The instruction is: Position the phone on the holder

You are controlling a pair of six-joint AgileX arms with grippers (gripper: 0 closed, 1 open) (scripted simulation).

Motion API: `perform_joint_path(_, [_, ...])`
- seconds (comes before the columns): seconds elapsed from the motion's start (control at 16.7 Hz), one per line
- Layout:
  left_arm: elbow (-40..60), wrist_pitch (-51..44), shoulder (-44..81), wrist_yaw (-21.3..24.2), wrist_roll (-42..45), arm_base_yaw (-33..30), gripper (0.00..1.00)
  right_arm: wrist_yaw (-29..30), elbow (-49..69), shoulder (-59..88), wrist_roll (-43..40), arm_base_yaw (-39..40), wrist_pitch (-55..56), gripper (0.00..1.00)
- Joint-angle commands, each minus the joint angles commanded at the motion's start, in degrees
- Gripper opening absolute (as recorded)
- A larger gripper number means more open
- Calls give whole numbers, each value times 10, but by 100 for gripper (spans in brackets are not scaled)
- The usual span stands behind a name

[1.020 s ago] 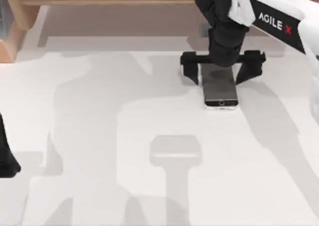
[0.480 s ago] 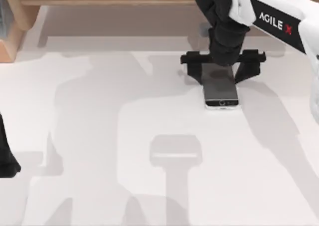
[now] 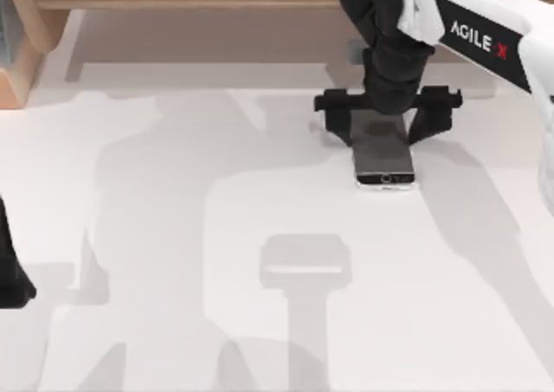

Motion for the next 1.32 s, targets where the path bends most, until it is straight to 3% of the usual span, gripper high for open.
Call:
perform_joint_path(0.84, [0,0,0,0,0,0,100,-1,33,-36,1,7,-51,0])
perform_joint_path(1.32, [0,0,0,0,0,0,100,-78,-115,-204,9,-26,-18,0])
